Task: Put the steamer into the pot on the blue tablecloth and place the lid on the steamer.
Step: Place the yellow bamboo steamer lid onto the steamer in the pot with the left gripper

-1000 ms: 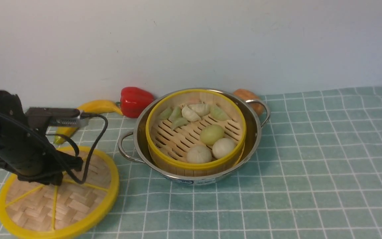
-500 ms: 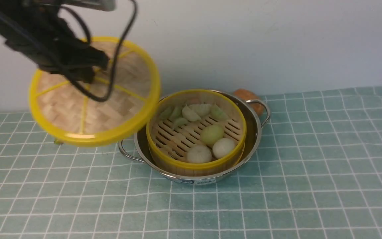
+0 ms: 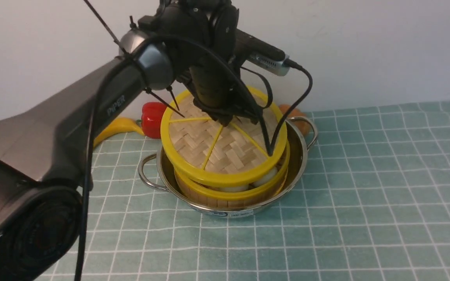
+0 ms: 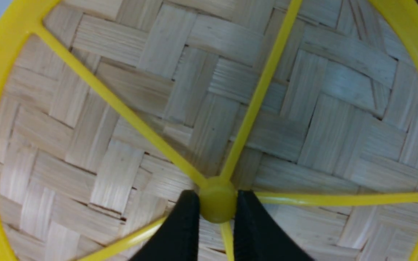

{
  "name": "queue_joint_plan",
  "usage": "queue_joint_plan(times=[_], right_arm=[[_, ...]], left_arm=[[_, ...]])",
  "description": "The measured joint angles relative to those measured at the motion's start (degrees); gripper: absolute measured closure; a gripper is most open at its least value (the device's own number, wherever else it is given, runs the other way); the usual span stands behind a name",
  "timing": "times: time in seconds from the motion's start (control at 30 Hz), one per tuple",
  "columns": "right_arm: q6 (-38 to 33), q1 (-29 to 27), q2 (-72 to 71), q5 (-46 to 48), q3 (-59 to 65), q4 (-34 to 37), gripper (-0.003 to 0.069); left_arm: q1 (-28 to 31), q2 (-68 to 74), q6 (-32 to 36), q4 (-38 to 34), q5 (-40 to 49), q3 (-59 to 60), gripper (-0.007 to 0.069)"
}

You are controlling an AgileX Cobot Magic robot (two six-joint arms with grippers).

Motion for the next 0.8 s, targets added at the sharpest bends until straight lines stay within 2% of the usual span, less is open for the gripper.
queue_joint_plan(times=[0.8], right_arm=[[0.07, 0.0, 0.0, 0.0, 0.0, 0.47, 0.0291]], left_arm=[[0.0, 3.94, 0.0, -1.07, -0.3, -0.82, 0.0518]])
